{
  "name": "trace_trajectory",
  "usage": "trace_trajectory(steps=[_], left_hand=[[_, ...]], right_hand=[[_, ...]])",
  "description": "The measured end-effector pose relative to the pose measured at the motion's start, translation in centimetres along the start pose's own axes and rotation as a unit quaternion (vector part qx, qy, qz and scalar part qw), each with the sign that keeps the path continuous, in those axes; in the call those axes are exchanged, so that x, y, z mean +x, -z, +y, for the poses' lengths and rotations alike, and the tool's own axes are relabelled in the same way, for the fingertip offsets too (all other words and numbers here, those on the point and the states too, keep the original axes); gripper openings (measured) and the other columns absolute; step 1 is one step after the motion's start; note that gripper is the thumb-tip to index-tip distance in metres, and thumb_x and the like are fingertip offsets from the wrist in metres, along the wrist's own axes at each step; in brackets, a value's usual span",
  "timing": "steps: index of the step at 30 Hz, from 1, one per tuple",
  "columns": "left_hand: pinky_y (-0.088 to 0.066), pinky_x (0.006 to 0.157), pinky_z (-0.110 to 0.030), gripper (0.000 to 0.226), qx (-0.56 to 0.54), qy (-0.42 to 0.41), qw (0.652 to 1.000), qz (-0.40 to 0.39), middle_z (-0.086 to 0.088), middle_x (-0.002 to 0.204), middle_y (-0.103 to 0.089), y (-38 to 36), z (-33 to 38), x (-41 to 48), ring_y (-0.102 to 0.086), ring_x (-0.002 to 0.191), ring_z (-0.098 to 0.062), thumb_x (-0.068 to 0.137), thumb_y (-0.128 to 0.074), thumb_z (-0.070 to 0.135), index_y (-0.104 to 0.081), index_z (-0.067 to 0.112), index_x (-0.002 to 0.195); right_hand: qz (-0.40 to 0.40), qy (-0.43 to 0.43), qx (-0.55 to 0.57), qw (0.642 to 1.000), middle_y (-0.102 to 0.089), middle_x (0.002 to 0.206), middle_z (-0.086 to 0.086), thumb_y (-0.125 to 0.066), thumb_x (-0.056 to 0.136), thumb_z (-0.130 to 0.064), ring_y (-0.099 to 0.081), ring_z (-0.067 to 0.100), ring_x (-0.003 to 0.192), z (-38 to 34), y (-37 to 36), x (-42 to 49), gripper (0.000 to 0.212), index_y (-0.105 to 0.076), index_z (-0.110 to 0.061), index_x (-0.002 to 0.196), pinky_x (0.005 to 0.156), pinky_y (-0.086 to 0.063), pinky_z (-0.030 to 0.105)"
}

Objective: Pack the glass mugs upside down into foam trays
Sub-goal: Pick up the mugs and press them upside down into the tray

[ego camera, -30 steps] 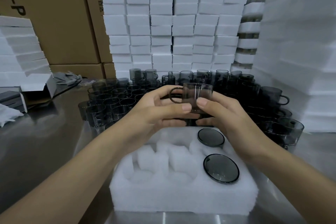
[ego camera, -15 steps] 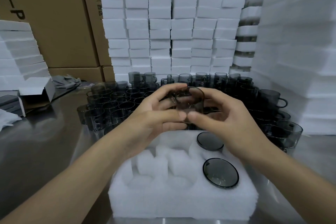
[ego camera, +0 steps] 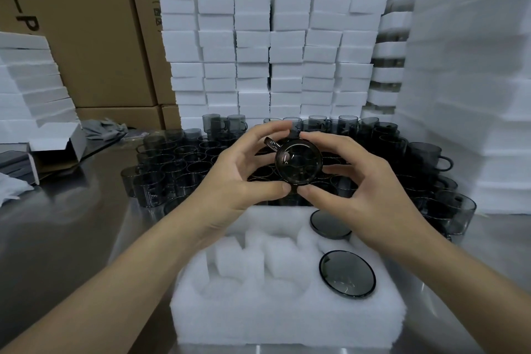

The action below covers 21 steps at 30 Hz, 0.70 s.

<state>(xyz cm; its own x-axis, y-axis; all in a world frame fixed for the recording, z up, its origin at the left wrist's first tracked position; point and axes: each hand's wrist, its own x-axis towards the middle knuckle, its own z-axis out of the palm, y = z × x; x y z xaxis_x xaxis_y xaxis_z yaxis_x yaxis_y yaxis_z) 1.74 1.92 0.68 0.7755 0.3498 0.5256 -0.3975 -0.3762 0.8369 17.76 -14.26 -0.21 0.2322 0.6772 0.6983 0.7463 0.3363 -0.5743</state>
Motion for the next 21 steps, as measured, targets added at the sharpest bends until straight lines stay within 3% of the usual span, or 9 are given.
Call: trace_trajectory(steps=[3,7,11,14,17,21], left_hand=[[-0.058,0.094,-0.038,0.075,0.111,-0.053,0.989,0.081,0.017,0.142,-0.066,-0.1,0.3,-0.1,-0.063,0.131,-0.014,0.079,-0.086,0.015,-0.058,0.046,0.142],[-0.049,0.083,-0.024,0.060,0.223,-0.128,0.955,0.150,0.021,0.128,-0.070,-0.2,0.3,-0.3,-0.065,0.124,-0.015,0.080,-0.089,0.027,-0.064,0.041,0.133],[-0.051,0.080,-0.024,0.057,0.251,-0.156,0.940,0.170,0.020,0.128,-0.068,-0.4,0.4,-0.4,-0.065,0.121,-0.019,0.080,-0.088,0.027,-0.065,0.037,0.131],[-0.053,0.078,-0.029,0.059,0.250,-0.151,0.942,0.166,0.020,0.130,-0.068,-0.5,0.4,-0.5,-0.065,0.120,-0.021,0.081,-0.088,0.030,-0.064,0.035,0.135],[-0.053,0.079,-0.030,0.060,0.233,-0.143,0.952,0.136,0.016,0.136,-0.066,-0.5,0.4,-0.6,-0.064,0.123,-0.023,0.085,-0.084,0.037,-0.061,0.040,0.141],[-0.060,0.083,-0.038,0.064,0.237,-0.132,0.960,0.069,0.014,0.139,-0.059,-0.8,0.0,-0.7,-0.065,0.121,-0.024,0.088,-0.083,0.036,-0.060,0.040,0.147]], right_hand=[[0.009,0.000,0.001,1.000,-0.064,0.144,-0.017,-0.084,0.092,-0.020,-0.056,0.012,0.140,-0.1,0.3,0.1,0.063,-0.059,-0.038,0.147,0.109,-0.050,0.040],[0.020,0.009,-0.017,1.000,-0.063,0.146,-0.021,-0.083,0.093,-0.021,-0.055,0.010,0.142,-0.2,0.9,0.3,0.064,-0.058,-0.036,0.150,0.112,-0.048,0.042],[0.038,0.020,-0.058,0.997,-0.062,0.146,-0.023,-0.083,0.093,-0.020,-0.053,0.007,0.143,-0.2,0.9,0.1,0.067,-0.056,-0.040,0.151,0.115,-0.045,0.029],[0.039,0.000,-0.044,0.998,-0.065,0.143,-0.023,-0.084,0.092,-0.021,-0.055,0.006,0.141,-0.6,0.8,0.2,0.064,-0.059,-0.039,0.149,0.113,-0.046,0.035],[0.027,-0.069,0.089,0.993,-0.077,0.126,-0.013,-0.082,0.093,-0.028,-0.070,0.009,0.123,-1.1,0.7,0.4,0.047,-0.068,-0.034,0.138,0.103,-0.054,0.034],[0.031,-0.212,0.239,0.947,-0.083,0.107,0.009,-0.069,0.092,-0.054,-0.079,0.018,0.095,-1.8,0.6,0.9,0.037,-0.077,-0.031,0.119,0.083,-0.058,0.029]])
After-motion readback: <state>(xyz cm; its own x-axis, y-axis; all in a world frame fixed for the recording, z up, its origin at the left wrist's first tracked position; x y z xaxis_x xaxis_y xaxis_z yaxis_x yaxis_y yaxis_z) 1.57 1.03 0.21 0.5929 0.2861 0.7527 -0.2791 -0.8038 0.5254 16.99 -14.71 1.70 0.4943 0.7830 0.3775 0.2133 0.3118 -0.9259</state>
